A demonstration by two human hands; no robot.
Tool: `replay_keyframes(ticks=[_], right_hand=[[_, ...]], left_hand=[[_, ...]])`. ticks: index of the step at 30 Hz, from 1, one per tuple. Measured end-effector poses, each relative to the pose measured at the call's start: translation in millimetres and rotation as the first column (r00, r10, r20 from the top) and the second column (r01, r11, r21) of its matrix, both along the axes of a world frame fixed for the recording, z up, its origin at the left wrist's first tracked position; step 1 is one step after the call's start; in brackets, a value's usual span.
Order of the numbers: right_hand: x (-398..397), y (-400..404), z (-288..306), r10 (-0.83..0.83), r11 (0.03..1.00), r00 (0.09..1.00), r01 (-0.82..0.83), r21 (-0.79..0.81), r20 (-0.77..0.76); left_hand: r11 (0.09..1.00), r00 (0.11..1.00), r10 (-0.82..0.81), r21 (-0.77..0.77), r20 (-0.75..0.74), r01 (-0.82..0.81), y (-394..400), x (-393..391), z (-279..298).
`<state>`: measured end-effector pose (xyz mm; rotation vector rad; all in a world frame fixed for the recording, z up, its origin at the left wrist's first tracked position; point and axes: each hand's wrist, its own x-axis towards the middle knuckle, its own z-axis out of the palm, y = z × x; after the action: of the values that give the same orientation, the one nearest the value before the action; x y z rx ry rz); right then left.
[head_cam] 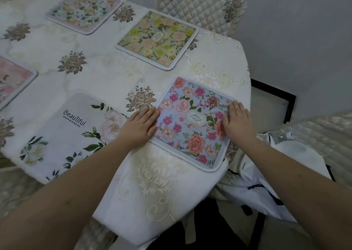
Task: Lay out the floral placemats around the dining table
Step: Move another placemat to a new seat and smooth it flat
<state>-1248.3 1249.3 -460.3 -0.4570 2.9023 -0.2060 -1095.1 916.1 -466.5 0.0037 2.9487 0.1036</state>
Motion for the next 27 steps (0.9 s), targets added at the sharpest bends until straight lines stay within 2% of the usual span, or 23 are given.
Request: replay_keyframes(ticks=[3,6,10,15,19,27], right_hand=[[42,-35,8,0.063,0.994,0.996,-0.068,-0.084,-0.057],[87,-91,2,0.071,0.984,0.997,-0.064,-0.164,0.035],[128,-128,-18,0.051,0.992,0.997,-0.045,-0.119,0.049],[130,-119,-23,0.105,0.989,0.994,-0.105,-0.103,-0.004],[132,-101,-20,0.143,0.983,0.99,-0.143,-0.114,-0.013],[148,-53,-13,0.124,0.988,0.992,-0.124,-0.096,-0.012]], left_hand=[[0.999,0.997,-0.035,0.01,-0.065,0.035,8,-11,9],[0.995,0.994,-0.044,0.084,-0.099,0.053,39,-24,9],[0.991,0.991,-0.048,0.122,-0.126,0.064,58,-20,-3],[0.991,0.992,-0.051,0.118,-0.117,0.065,47,-19,-10],[0.993,0.997,0.041,0.118,-0.07,-0.033,40,-13,-15],[0.992,0.998,0.057,0.112,-0.007,-0.056,13,20,-13]])
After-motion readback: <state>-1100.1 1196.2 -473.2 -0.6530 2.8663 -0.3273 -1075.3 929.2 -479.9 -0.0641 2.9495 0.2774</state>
